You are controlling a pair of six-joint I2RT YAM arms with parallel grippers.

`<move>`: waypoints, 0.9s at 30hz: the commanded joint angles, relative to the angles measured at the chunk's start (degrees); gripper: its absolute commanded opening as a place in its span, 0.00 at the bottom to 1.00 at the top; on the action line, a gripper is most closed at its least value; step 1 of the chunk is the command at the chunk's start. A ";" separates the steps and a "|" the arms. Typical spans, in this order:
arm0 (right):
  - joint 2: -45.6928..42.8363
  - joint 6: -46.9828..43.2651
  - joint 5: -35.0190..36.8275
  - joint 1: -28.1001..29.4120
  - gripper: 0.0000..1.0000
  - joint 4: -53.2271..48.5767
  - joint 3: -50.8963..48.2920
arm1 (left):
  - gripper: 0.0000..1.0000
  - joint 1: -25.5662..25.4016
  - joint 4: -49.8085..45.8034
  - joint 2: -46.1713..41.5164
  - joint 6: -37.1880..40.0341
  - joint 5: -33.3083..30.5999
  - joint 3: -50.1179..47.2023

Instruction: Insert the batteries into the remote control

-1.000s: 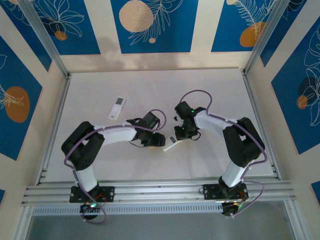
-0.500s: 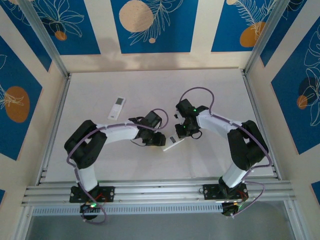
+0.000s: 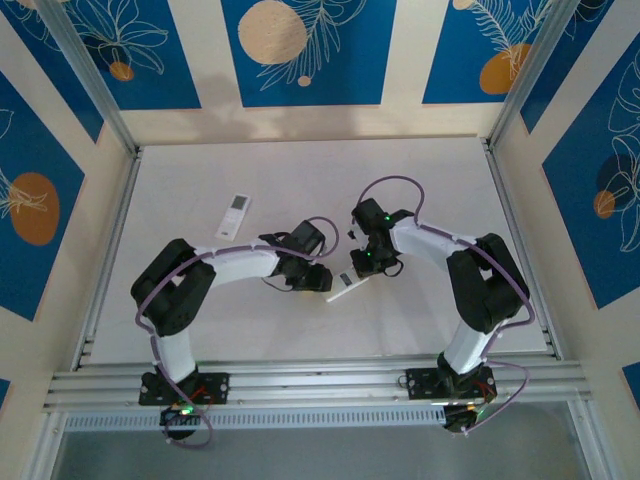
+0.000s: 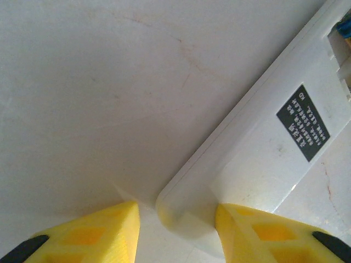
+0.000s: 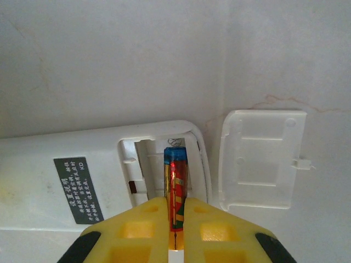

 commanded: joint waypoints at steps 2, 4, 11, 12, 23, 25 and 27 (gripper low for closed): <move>1.34 -1.10 0.48 -0.07 0.12 -1.52 0.96 | 0.44 -0.19 -0.89 3.66 1.33 -3.80 -0.21; 1.46 -1.16 1.63 -0.04 0.12 -1.75 0.93 | 0.43 -0.22 -0.89 3.74 1.39 -3.90 -0.23; 1.45 -1.29 6.18 0.63 0.12 -0.12 1.00 | 0.43 -0.23 -1.23 4.28 1.98 -3.84 0.06; 1.65 -1.46 6.93 0.88 0.13 0.28 1.08 | 0.42 -0.22 -1.34 4.36 2.08 -3.94 -0.04; 3.09 -7.71 20.25 4.94 0.13 9.75 -1.94 | 0.40 0.21 -2.18 5.44 3.57 -5.34 -0.84; 3.52 -9.19 20.10 4.77 0.13 11.89 -2.70 | 0.39 0.44 -1.95 5.51 3.70 -5.30 -1.17; 5.21 -10.18 21.05 4.72 0.13 12.07 -1.80 | 0.39 0.69 -1.83 5.35 3.79 -5.34 -1.28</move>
